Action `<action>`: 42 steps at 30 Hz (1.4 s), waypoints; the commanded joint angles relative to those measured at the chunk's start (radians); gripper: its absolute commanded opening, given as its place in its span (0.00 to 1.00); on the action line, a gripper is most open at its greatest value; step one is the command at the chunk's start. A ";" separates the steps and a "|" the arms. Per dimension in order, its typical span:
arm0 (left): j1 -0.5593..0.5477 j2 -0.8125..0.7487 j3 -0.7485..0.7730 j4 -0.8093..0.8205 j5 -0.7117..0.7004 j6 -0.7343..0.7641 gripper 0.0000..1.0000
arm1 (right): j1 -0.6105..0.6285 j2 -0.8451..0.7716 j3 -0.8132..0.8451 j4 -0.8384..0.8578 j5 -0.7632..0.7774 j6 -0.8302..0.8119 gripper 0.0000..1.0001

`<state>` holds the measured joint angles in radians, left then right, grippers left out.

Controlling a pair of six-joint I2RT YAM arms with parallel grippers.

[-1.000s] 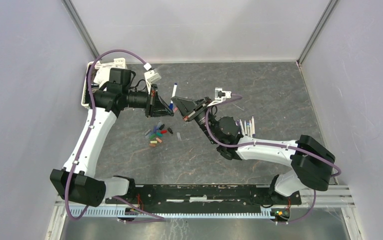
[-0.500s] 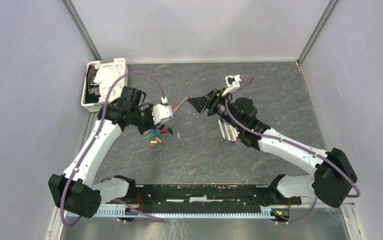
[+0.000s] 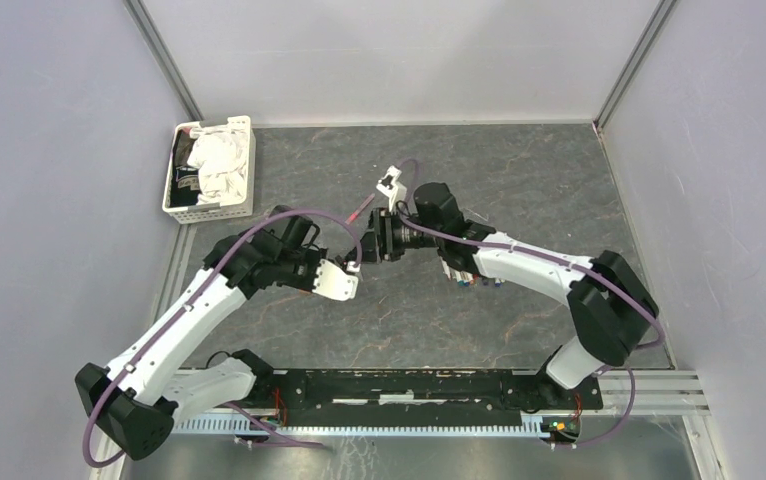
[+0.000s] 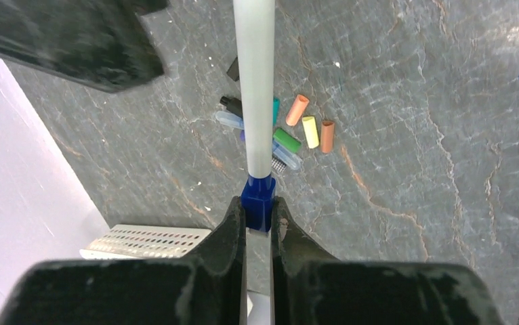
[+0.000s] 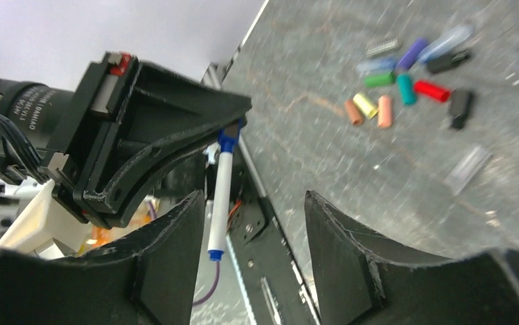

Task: Open the pen caps
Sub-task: Pick up the pen from the center of the board, then open the pen cap from the pen.

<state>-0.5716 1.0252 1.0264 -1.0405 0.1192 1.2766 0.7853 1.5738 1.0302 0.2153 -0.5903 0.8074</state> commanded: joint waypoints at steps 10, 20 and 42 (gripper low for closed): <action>-0.094 0.020 0.011 0.003 -0.157 0.094 0.02 | 0.090 0.164 0.122 0.031 -0.248 0.027 0.52; -0.120 0.033 0.080 -0.116 -0.034 0.076 0.19 | 0.092 0.200 0.138 0.093 -0.296 0.024 0.06; -0.121 0.115 0.178 -0.137 0.183 -0.078 0.55 | 0.031 0.057 -0.136 0.464 -0.419 0.113 0.00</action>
<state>-0.6895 1.1423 1.1713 -1.2125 0.2691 1.2598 0.8150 1.6413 0.8799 0.5449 -0.9733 0.8677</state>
